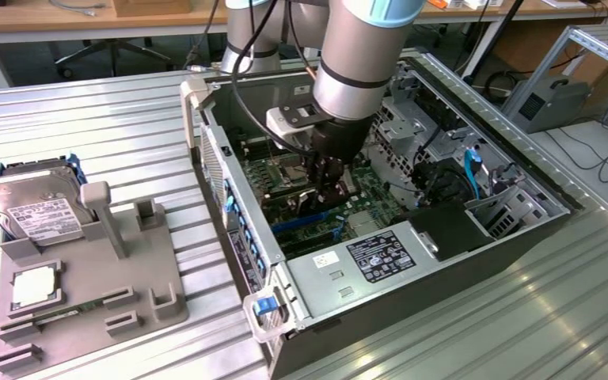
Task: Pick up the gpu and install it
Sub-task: 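Insert the gpu into the slot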
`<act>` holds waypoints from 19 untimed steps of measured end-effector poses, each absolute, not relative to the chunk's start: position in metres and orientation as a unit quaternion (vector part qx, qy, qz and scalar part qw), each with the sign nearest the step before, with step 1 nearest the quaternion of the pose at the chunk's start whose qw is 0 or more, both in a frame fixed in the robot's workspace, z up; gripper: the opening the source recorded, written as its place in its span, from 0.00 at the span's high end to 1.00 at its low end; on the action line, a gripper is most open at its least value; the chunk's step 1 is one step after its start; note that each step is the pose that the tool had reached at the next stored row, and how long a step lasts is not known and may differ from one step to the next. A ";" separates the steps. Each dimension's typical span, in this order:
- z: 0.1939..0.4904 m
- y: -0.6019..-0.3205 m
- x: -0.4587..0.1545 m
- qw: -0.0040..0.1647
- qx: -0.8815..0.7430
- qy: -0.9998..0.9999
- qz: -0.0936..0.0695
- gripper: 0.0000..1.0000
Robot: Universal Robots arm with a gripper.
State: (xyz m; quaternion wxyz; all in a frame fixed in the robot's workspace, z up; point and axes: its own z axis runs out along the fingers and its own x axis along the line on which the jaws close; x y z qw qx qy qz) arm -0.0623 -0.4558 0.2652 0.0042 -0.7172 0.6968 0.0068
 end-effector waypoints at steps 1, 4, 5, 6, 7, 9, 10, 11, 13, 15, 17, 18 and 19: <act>0.265 -0.456 -0.063 0.004 -0.717 0.697 0.007 0.73; 0.265 -0.456 -0.065 0.004 -0.717 0.697 0.007 0.73; 0.264 -0.456 -0.065 0.004 -0.717 0.697 0.007 0.73; 0.264 -0.456 -0.066 0.004 -0.717 0.697 0.007 0.73; 0.264 -0.456 -0.066 0.004 -0.717 0.697 0.007 0.73; 0.264 -0.455 -0.066 0.004 -0.717 0.697 0.007 0.73; 0.264 -0.455 -0.066 0.004 -0.717 0.697 0.007 0.73; 0.264 -0.455 -0.067 0.004 -0.717 0.697 0.007 0.73; 0.264 -0.455 -0.067 0.004 -0.717 0.697 0.007 0.73; 0.263 -0.455 -0.069 0.004 -0.717 0.697 0.007 0.73; 0.263 -0.455 -0.070 0.004 -0.716 0.698 0.007 0.73; 0.263 -0.455 -0.070 0.004 -0.716 0.698 0.007 0.73; 0.263 -0.455 -0.071 0.004 -0.716 0.698 0.007 0.73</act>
